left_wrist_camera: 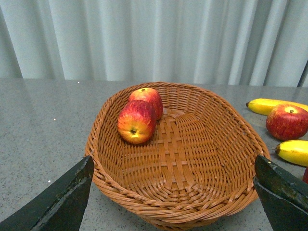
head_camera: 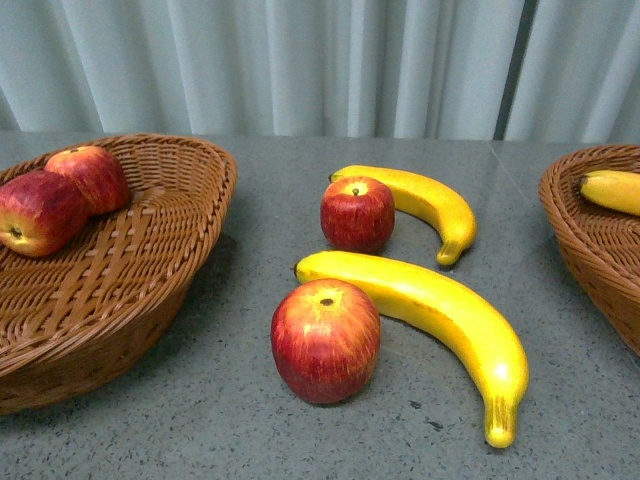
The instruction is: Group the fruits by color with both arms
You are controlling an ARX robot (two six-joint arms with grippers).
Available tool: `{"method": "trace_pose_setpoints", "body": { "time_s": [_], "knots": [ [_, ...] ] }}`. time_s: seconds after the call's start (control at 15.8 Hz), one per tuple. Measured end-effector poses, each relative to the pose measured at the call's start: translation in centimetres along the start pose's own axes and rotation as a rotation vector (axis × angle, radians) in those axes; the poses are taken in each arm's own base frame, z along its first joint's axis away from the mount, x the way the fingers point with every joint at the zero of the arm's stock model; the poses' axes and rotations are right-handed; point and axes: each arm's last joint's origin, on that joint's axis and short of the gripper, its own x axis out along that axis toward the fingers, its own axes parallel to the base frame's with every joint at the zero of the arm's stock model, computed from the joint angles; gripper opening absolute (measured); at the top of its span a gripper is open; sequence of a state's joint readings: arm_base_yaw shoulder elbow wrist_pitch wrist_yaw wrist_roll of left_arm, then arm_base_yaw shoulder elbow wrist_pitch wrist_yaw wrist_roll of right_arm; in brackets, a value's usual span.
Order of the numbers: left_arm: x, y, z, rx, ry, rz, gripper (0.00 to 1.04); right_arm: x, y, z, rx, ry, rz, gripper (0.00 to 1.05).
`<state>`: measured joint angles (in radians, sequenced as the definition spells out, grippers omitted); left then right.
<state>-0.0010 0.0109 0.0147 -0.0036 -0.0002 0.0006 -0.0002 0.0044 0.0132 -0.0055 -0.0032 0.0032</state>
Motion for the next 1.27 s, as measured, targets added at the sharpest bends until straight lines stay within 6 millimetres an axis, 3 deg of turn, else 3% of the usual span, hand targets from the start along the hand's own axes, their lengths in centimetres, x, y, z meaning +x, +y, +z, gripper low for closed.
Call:
{"method": "trace_pose_setpoints", "body": {
  "time_s": [1.27],
  "knots": [
    [0.00, 0.00, 0.00, 0.000, 0.000, 0.000, 0.98, 0.00, 0.00, 0.00, 0.000, 0.000, 0.000, 0.98]
  ]
}}
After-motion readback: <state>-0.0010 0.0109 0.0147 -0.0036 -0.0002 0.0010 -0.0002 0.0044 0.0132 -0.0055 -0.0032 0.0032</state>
